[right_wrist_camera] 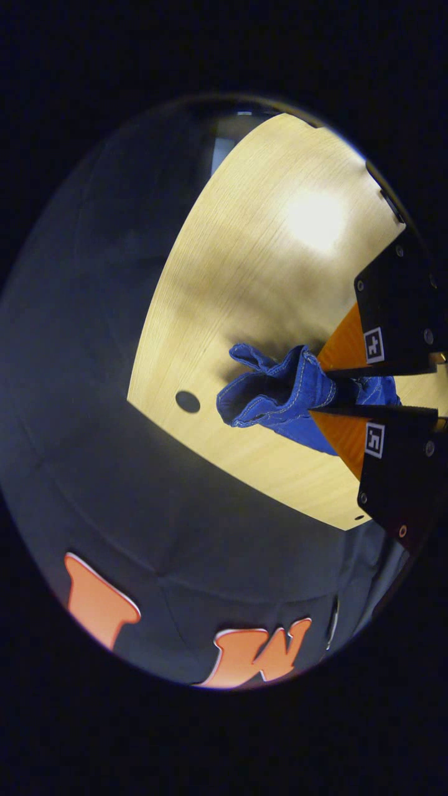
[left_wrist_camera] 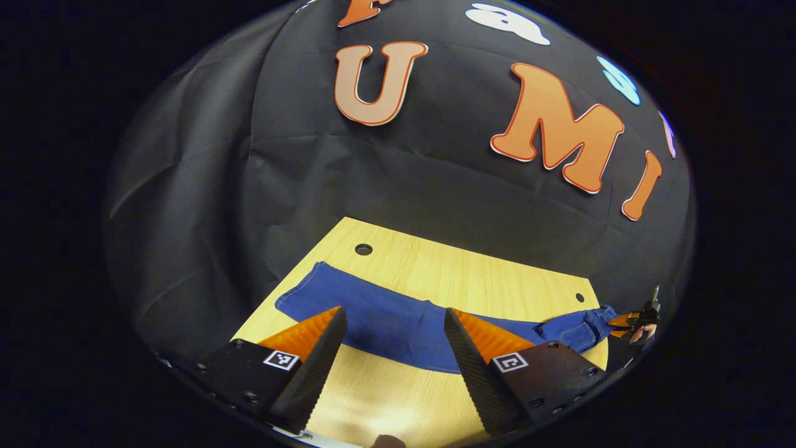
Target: Grasp the waist and the cuffs of the jeans and fold them to make the two legs overlap; first hold the waist and fold one-third of the jeans toward the cuffs, then hold the cuffs and fold the remaining one-third in the same direction to finish folding.
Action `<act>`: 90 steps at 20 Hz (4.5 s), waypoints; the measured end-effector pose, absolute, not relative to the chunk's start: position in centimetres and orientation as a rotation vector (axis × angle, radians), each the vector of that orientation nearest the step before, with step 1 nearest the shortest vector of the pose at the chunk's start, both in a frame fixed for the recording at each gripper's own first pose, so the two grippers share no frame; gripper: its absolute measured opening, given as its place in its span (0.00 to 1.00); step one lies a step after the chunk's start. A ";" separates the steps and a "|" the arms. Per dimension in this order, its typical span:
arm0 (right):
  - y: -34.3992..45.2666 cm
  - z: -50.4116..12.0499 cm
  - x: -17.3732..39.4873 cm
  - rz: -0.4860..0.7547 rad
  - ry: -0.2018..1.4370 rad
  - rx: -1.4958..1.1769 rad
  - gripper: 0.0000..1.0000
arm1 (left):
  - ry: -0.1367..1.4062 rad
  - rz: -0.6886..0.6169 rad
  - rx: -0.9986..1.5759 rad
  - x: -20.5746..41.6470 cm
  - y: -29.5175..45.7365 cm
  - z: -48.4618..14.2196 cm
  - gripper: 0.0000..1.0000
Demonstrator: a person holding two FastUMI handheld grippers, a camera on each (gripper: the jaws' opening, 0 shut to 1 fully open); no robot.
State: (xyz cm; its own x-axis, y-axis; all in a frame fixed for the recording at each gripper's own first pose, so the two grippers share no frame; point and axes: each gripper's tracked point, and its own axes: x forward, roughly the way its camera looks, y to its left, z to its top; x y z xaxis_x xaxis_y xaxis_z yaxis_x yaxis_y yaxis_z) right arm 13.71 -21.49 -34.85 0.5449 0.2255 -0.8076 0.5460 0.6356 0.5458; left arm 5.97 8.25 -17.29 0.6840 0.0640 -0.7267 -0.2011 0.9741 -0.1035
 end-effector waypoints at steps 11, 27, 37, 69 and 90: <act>-12.6 -26.4 14.5 0.020 0.886 0.702 0.20 | 0.802 0.155 -0.135 4.4 12.4 -19.2 0.97; 7.1 -27.9 13.5 0.035 0.988 0.568 0.20 | 0.909 0.121 -0.265 8.8 25.2 -28.3 0.97; 11.2 -28.3 13.1 0.002 1.025 0.615 0.66 | 1.065 0.217 -0.647 10.1 31.8 -37.9 0.97; -2.8 -19.3 9.9 -0.029 0.787 0.509 0.94 | 0.960 0.095 -0.719 14.4 23.3 -33.8 0.12; -8.5 -16.0 6.7 0.175 0.631 0.318 0.97 | 0.821 -0.305 -0.320 18.1 -8.1 -17.7 0.12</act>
